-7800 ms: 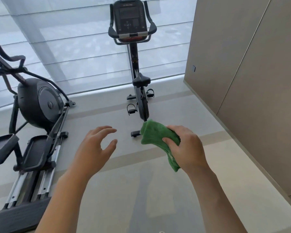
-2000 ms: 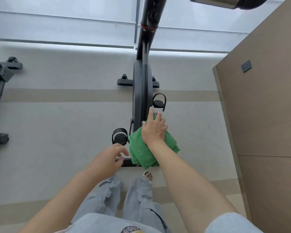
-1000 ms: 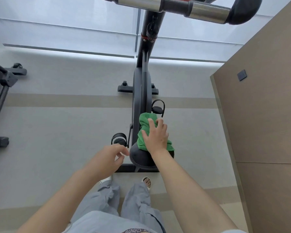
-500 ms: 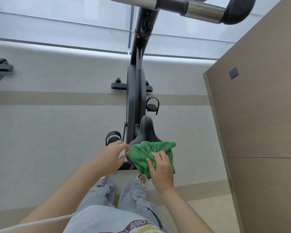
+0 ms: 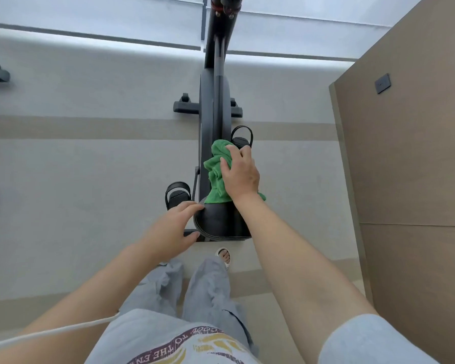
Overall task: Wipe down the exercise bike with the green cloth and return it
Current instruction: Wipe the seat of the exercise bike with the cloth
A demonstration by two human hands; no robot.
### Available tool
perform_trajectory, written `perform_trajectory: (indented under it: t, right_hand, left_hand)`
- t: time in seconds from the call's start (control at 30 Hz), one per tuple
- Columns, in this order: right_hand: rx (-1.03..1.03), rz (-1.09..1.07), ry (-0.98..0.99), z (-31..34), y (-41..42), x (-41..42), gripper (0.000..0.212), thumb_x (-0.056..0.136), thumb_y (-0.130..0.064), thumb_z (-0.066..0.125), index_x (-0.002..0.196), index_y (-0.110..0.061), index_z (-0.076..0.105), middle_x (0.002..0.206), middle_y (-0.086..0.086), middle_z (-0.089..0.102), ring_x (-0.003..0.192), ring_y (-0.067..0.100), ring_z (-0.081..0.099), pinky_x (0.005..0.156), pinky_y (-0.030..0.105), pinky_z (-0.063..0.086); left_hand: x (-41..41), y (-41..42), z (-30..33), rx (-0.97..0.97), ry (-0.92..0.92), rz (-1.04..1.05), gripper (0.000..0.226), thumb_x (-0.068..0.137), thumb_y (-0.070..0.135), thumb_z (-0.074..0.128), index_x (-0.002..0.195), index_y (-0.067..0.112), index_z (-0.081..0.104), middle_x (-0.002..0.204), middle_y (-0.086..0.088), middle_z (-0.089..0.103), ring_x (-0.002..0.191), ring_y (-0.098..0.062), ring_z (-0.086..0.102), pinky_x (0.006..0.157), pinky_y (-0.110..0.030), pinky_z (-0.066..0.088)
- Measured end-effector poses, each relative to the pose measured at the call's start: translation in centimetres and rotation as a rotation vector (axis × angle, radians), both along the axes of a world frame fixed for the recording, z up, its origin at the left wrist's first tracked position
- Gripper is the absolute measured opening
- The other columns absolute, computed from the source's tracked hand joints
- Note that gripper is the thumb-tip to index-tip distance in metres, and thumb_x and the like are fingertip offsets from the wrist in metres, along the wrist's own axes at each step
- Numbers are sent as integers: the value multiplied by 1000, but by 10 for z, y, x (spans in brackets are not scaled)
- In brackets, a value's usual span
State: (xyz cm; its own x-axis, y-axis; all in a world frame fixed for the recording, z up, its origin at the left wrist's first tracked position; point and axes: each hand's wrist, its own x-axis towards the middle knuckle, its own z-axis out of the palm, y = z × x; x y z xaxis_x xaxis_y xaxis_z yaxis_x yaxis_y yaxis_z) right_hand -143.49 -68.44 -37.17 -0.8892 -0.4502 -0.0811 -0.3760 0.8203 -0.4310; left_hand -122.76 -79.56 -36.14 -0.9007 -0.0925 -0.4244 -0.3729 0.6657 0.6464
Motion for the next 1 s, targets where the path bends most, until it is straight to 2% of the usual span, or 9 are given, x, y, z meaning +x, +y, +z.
perform_trajectory:
  t: [0.1,0.27,0.4,0.57,0.77,0.87,1.0]
  right_hand:
    - [-41,12,-42,5,18,9,35,104,-35,59,136,-19,62,122,7,56,95,30,65,75,42,57]
    - [-25,3,31,13,95,83,25,99,-32,67,120,-19,69,108,-1,63,85,24,68,64,34,53]
    - [-20,0,-67,16,131,118,23,98,-34,67,119,-23,66,108,-7,59,86,18,65,61,29,51]
    - [57,14,30,16,96,94,21,99,-30,68,115,-16,68,104,2,63,84,26,68,56,36,53]
    - [23,47,9,10,26,14,29,107,-34,54,127,-14,61,119,9,61,95,35,67,73,48,58]
    - [-14,69,-27,6,5,-10,31,105,-35,56,129,-14,61,119,8,59,99,34,66,78,47,57]
    - [-99,69,-96,9,33,3,31,104,-35,58,128,-16,62,119,6,64,99,32,67,80,43,56]
  left_hand:
    - [2,2,4,1,-25,-15,70,95,30,68,159,30,40,164,14,37,143,-13,47,106,-23,40]
    - [6,-2,10,4,-73,-56,76,96,28,65,163,34,32,169,16,29,145,-15,44,110,-29,41]
    - [3,-3,11,24,-69,-65,75,95,24,63,163,33,33,167,16,30,141,-17,47,109,-29,42]
    - [0,-6,9,15,-58,-67,72,94,20,61,162,31,37,167,15,33,144,-15,45,108,-25,38]
    - [0,-7,7,-30,-72,-74,73,94,21,62,161,34,36,166,20,32,142,-13,46,101,-25,44]
    - [0,-5,8,-53,-94,-71,74,94,20,61,161,37,35,165,24,31,140,-11,48,95,-25,44]
    - [-3,-2,14,-60,-118,-75,73,94,20,61,161,36,35,165,22,32,137,-13,51,99,-28,47]
